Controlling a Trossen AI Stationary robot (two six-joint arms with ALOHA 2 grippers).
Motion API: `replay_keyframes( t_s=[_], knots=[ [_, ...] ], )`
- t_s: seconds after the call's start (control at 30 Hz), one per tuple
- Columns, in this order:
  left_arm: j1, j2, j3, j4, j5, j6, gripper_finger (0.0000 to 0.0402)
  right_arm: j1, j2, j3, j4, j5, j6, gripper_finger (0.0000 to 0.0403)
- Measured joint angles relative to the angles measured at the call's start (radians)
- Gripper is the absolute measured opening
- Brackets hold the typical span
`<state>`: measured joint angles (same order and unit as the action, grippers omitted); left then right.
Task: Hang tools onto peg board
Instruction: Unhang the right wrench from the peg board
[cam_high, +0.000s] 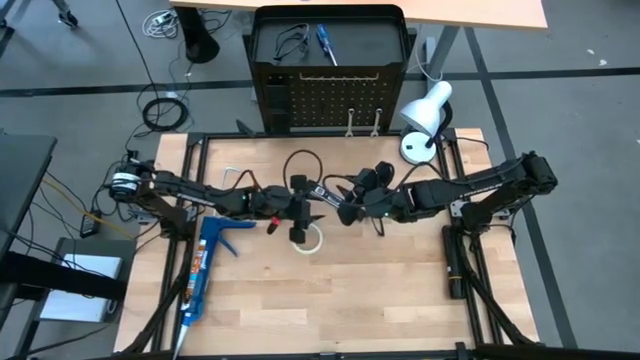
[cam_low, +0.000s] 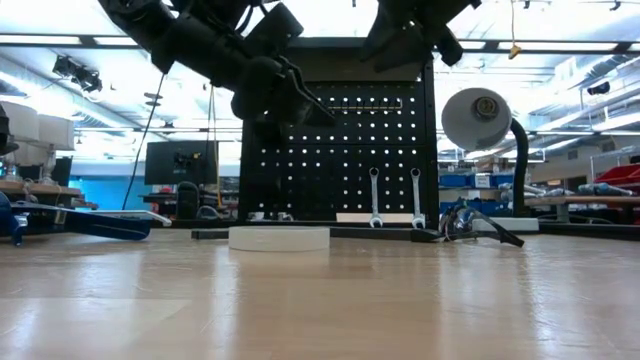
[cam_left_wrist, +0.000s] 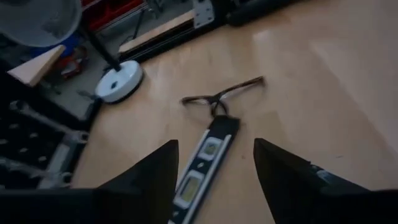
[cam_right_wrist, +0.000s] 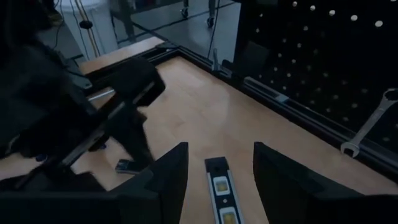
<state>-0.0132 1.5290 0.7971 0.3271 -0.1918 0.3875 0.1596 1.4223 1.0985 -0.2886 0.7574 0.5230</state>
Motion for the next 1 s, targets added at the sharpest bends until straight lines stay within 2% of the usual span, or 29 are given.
replay_keyframes(
  t_s=[0.17, 0.4, 0.53, 0.67, 0.73, 1.0],
  knots=[
    [0.000, -0.001, 0.000, 0.052, -0.006, 0.004, 0.0214, 0.000, 0.000, 0.003, -0.011, 0.000, -0.032, 0.0183],
    [0.000, -0.002, 0.000, 0.076, -0.003, 0.031, 0.0213, 0.010, 0.001, 0.095, -0.132, 0.001, -0.035, 0.0183],
    [0.000, -0.002, 0.000, 0.128, 0.071, 0.029, 0.0213, 0.020, 0.001, 0.119, -0.133, 0.008, -0.036, 0.0183],
    [-0.005, 0.000, -0.049, 0.366, 0.183, -0.019, 0.0213, 0.024, 0.001, 0.127, -0.132, 0.009, -0.034, 0.0183],
    [-0.014, 0.003, -0.091, 0.495, 0.189, -0.032, 0.0213, 0.024, 0.001, 0.127, -0.134, 0.009, -0.030, 0.0183],
    [0.001, 0.004, -0.250, 0.835, 0.063, -0.012, 0.0213, 0.024, 0.001, 0.127, -0.107, 0.009, -0.035, 0.0183]
  ],
)
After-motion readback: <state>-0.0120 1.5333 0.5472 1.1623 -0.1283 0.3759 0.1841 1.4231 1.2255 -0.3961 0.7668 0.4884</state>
